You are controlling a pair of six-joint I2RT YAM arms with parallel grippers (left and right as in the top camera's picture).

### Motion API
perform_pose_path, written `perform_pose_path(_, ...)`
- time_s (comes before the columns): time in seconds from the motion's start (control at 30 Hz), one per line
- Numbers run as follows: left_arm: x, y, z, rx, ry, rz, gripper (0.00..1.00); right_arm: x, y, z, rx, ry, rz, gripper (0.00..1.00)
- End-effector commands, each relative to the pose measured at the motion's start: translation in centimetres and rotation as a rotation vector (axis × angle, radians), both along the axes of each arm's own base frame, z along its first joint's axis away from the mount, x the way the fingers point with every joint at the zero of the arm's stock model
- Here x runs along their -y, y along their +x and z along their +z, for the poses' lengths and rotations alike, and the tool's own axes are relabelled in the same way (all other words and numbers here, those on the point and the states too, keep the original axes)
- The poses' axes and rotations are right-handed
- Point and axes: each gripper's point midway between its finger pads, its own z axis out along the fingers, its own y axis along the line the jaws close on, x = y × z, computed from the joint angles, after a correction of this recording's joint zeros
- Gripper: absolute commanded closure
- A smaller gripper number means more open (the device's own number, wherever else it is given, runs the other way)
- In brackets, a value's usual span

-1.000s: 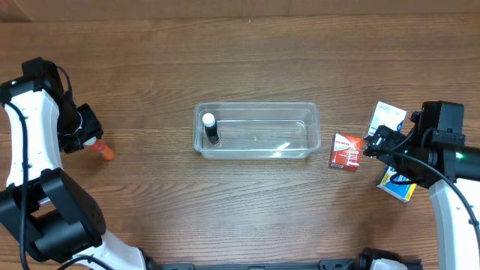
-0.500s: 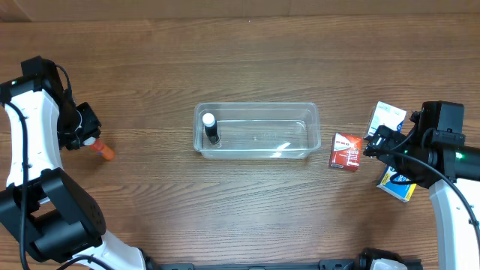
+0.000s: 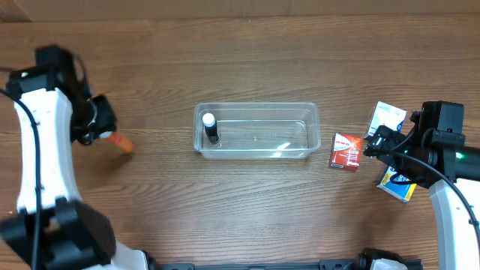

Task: Pack container
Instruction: 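Move the orange tube into the container beside the black bottle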

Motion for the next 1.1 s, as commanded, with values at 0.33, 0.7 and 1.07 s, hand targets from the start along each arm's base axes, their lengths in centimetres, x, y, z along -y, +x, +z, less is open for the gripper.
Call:
perform_pose_path(0.33,15.5,-0.3,10.0,0.272,-0.026,-0.313,0.96,0.0,0.5,0.8,0.028,0.005,0.000,0.00)
perform_pose_path(0.7,20.3,1.0,3.6,0.077,-0.008,-0.422,0.96,0.0,0.5,0.8,0.027,0.005,0.000,0.00)
perform_pose_path(1.07,19.9,2.5,-0.6,-0.023,0.084,-0.426,0.96,0.0,0.5,0.8,0.028,0.005,0.000,0.00)
